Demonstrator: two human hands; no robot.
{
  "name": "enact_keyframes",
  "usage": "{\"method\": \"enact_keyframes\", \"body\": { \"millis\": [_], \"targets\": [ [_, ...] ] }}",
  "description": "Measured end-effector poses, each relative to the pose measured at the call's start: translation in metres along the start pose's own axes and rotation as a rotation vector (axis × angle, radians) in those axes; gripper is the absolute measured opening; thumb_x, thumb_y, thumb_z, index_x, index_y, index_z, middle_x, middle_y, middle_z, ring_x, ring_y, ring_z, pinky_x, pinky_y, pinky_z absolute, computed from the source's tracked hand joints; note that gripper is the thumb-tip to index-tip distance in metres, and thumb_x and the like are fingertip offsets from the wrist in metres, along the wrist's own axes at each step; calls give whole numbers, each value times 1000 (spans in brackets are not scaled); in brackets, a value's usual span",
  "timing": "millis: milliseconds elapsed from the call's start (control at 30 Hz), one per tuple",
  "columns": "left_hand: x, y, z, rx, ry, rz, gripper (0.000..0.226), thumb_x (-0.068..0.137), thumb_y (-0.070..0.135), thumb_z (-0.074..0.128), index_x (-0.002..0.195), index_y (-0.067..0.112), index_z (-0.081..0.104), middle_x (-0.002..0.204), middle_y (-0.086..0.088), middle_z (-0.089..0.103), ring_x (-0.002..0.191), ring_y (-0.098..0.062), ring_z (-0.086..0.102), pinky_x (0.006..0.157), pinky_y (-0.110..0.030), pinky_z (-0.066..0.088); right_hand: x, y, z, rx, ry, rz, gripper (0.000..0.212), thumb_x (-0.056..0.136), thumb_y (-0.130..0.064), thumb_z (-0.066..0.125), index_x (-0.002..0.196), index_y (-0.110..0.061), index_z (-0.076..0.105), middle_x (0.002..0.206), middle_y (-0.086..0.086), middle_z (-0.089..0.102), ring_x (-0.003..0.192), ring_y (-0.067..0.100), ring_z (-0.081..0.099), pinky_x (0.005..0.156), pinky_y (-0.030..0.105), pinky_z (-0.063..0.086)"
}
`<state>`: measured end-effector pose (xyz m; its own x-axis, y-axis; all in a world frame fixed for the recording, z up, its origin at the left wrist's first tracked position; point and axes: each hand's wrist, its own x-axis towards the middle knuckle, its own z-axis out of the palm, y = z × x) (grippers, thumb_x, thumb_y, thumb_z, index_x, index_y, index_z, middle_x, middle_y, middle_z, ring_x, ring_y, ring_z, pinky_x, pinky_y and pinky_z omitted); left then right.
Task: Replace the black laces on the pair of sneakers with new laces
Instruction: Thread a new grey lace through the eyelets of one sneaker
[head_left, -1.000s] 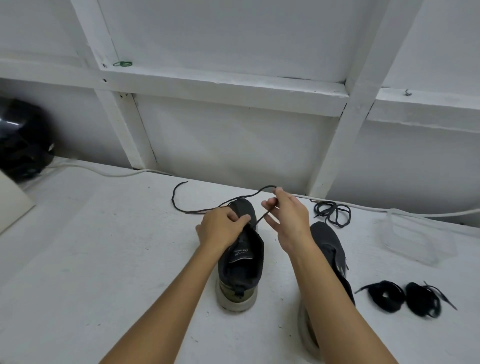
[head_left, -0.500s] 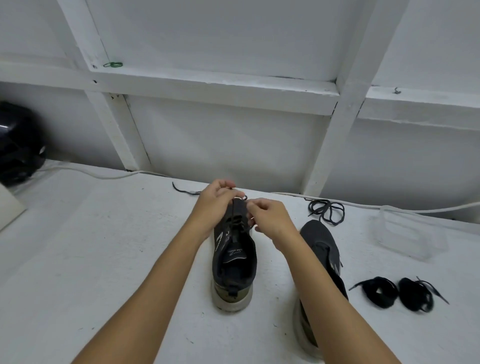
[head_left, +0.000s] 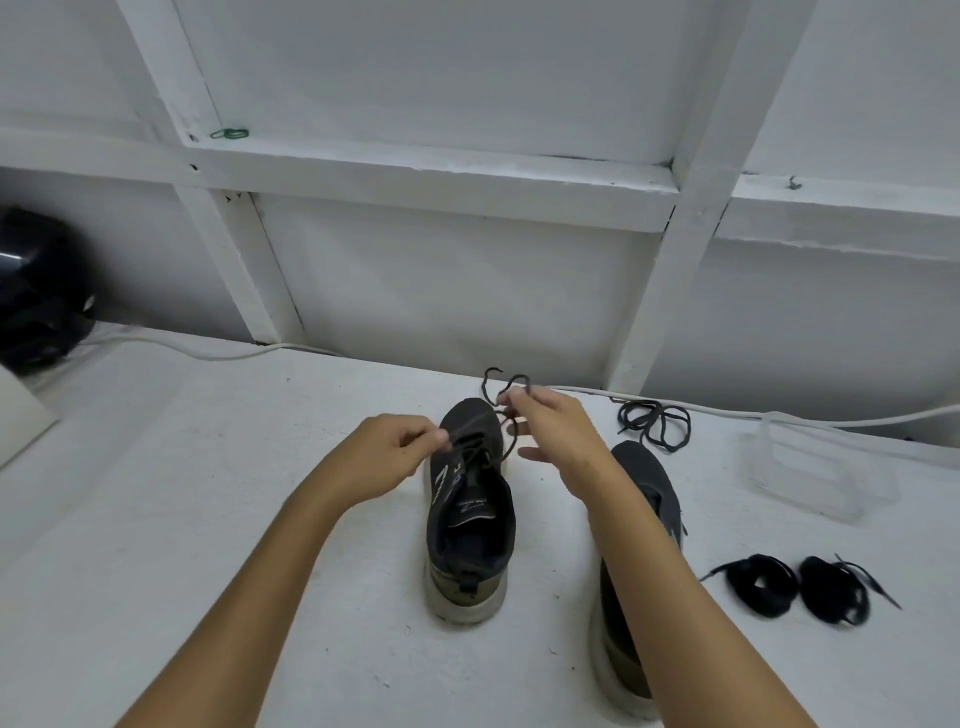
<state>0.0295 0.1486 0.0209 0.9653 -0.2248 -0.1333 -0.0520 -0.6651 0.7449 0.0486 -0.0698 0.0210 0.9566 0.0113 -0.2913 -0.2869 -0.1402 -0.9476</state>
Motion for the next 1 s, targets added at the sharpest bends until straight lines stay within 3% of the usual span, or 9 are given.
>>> {"method": "enact_keyframes", "body": {
  "millis": [133, 233, 333, 500, 633, 700, 833, 900, 1000],
  "targets": [
    [-13, -11, -14, -30, 64, -28, 27, 98, 42, 55, 81, 33, 73, 54, 7, 39, 53, -12, 34, 56, -28, 29, 11, 12, -19, -315, 291, 111, 32, 93, -31, 53, 86, -7, 72, 82, 8, 75, 78, 24, 71, 69, 37, 59],
    [-16, -9, -19, -24, 126, -41, 27, 99, 41, 54, 82, 29, 72, 50, 10, 39, 48, -8, 33, 56, -28, 29, 7, 19, -28, -888, 230, 198, 21, 88, -26, 58, 84, -7, 67, 67, 0, 73, 64, 17, 65, 54, 25, 45],
    [-15, -6, -24, -26, 188, -44, 28, 100, 40, 54, 81, 28, 71, 47, 13, 39, 47, -7, 33, 57, -27, 30, 6, 23, -25, -1160, 163, 242, 25, 88, -33, 70, 91, -13, 56, 92, -1, 66, 81, 22, 61, 62, 28, 43],
    [-16, 3, -21, -91, 154, -7, 27, 99, 40, 55, 82, 27, 72, 52, 10, 34, 52, -10, 30, 57, -28, 29, 0, -2, -5, -657, -34, -203, 28, 99, -17, 53, 120, -29, 68, 117, -15, 64, 94, 10, 60, 67, 19, 49],
    [-15, 13, -22, -189, 151, 44, 26, 99, 41, 56, 84, 27, 73, 60, 2, 32, 58, -16, 29, 55, -28, 25, -11, -25, 16, -606, -296, -358, 26, 97, -23, 64, 119, -36, 71, 83, -28, 60, 69, -7, 55, 56, 5, 37],
    [-15, 16, -25, -185, 135, 52, 26, 99, 42, 56, 85, 28, 73, 61, 1, 32, 58, -16, 28, 53, -27, 25, -6, -27, 25, -608, -250, -370, 11, 96, -27, 65, 95, -28, 76, 77, -16, 69, 64, -1, 56, 65, 18, 45],
    [-22, 8, -32, -130, 85, -12, 29, 100, 41, 53, 85, 27, 73, 60, 4, 39, 53, -9, 33, 49, -17, 31, 18, -16, 19, -628, 84, -266, 20, 97, -22, 55, 78, -23, 62, 88, -2, 73, 81, 22, 65, 78, 36, 54],
    [-27, -3, -35, -87, 79, -54, 29, 100, 42, 52, 87, 26, 73, 60, 6, 44, 52, -4, 36, 54, -21, 33, 25, -11, 7, -661, 237, -164, 16, 97, -20, 54, 82, -23, 60, 97, 7, 72, 90, 30, 64, 80, 36, 53],
    [-28, -13, -35, -88, 89, -82, 29, 100, 40, 52, 85, 26, 73, 59, 7, 42, 53, -7, 34, 57, -28, 30, 25, -4, -6, -828, 143, -117, 22, 97, -24, 62, 117, -25, 67, 124, 4, 67, 107, 28, 62, 90, 36, 51]
  ]
}}
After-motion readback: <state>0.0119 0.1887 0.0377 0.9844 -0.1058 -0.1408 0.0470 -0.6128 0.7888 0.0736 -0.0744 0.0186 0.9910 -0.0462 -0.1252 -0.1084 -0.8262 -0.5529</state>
